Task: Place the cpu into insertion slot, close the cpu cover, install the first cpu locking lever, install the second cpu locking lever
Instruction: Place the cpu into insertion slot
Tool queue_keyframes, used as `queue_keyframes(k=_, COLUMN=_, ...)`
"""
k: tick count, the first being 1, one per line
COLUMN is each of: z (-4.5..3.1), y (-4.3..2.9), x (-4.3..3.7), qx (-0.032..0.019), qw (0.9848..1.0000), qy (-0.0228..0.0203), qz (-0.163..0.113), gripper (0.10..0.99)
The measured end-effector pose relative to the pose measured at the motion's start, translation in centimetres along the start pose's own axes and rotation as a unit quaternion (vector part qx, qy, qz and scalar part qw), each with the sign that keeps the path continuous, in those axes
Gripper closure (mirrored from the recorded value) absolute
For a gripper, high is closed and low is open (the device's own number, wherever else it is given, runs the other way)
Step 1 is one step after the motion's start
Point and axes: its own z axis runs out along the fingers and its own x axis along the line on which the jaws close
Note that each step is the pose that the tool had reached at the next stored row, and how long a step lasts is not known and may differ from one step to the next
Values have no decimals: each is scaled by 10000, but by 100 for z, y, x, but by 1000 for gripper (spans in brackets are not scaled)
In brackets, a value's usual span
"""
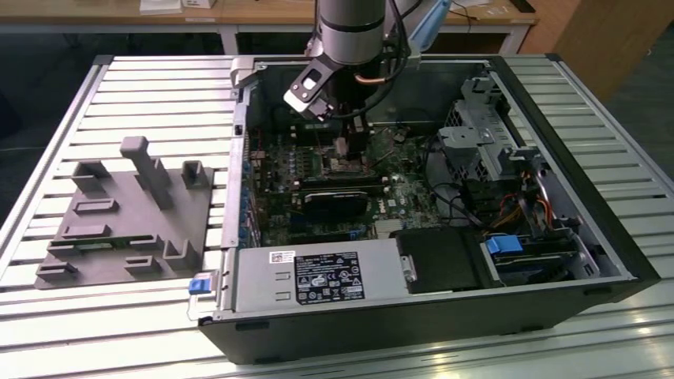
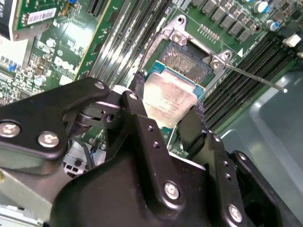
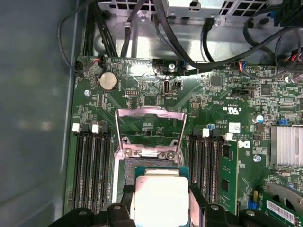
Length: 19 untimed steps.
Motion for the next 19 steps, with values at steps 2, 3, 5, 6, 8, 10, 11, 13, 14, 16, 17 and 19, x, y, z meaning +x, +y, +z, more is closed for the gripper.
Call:
queue_keyframes(k=2, z=32, y=-6, x=4, qx=1, qw=10000, qy=0, qz=-7, gripper=549)
queue_keyframes(k=3, z=47, y=-10, x=7, qx=0, qw=10000, qy=1, qz=-13, gripper=549)
queue_keyframes(k=5, z=69, y=-13, x=24, qx=1, qw=10000, qy=0, qz=-17, gripper=549)
queue_keyframes(k=6, z=75, y=-14, x=35, qx=1, qw=10000, qy=0, qz=-17, gripper=549)
queue_keyframes(k=8, z=83, y=-14, x=43, qx=0, qw=10000, qy=1, qz=-17, gripper=549)
queue_keyframes(k=10, z=91, y=-15, x=47, qx=-2, qw=10000, qy=-2, qz=-17, gripper=549)
queue_keyframes(k=11, z=98, y=-16, x=49, qx=-3, qw=10000, qy=-4, qz=-17, gripper=549)
queue_keyframes(k=13, z=128, y=-19, x=56, qx=-3, qw=10000, qy=-6, qz=-17, gripper=549)
queue_keyframes(k=14, z=145, y=-21, x=62, qx=-3, qw=10000, qy=-6, qz=-17, gripper=549)
queue_keyframes(k=16, z=177, y=-25, x=73, qx=-3, qw=10000, qy=-5, qz=-17, gripper=549)
queue_keyframes(k=17, z=189, y=-29, x=77, qx=-3, qw=10000, qy=-5, qz=-17, gripper=549)
queue_keyframes(k=19, z=224, y=-46, x=92, qx=-3, qw=10000, qy=-10, qz=-18, gripper=549)
